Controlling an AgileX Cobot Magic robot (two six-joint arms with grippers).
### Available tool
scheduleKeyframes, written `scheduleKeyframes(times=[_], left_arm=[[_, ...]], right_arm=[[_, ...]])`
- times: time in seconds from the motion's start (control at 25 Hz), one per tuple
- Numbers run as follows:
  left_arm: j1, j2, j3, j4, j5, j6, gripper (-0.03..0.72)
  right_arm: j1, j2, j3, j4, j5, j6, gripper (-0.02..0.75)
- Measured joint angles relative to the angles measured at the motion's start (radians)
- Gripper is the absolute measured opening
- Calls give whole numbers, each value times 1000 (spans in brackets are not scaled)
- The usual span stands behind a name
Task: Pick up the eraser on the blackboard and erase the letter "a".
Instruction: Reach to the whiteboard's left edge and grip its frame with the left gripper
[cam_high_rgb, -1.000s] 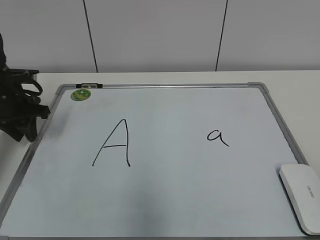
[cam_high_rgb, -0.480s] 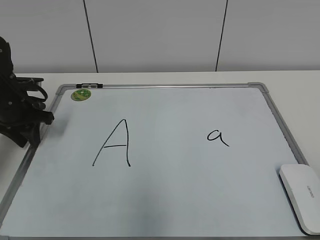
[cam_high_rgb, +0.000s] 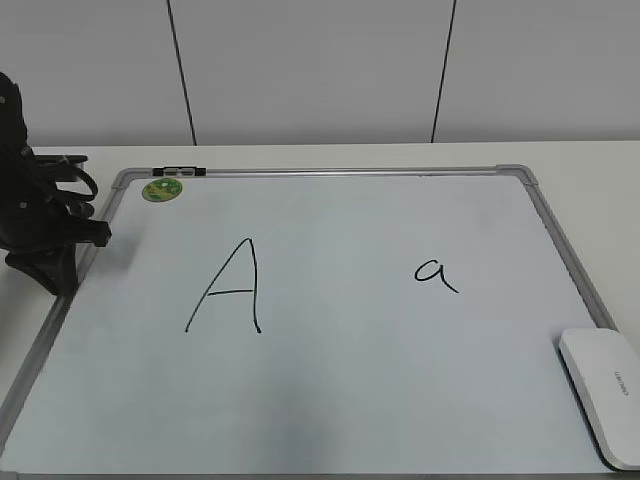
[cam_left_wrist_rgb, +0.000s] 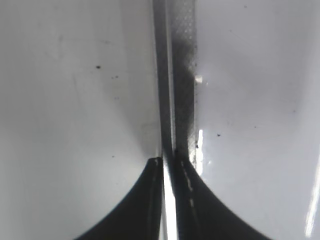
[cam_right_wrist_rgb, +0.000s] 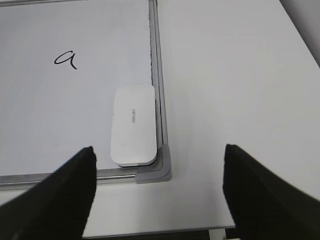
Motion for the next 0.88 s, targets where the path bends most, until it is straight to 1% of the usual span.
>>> scheduleKeyframes(times=[0.16, 0.32, 0.36, 0.56, 0.8, 0.88], left_arm=[[0, 0, 0, 0, 0, 0, 32], [0, 1, -2, -2, 3, 0, 32], [0, 1, -2, -2, 2, 0, 32], [0, 1, -2, -2, 3, 0, 32], [0, 1, -2, -4, 5, 0, 32], [0, 1, -2, -5, 5, 0, 32]], right_arm=[[0, 54, -10, 1, -9, 0, 587], [0, 227, -33, -11, -38, 0, 587], [12, 291, -44, -25, -56, 0, 587], [63, 486, -98, -25, -81, 0, 587], [92, 748, -145, 59, -96, 0, 587], [93, 837, -147, 67, -101, 0, 587]])
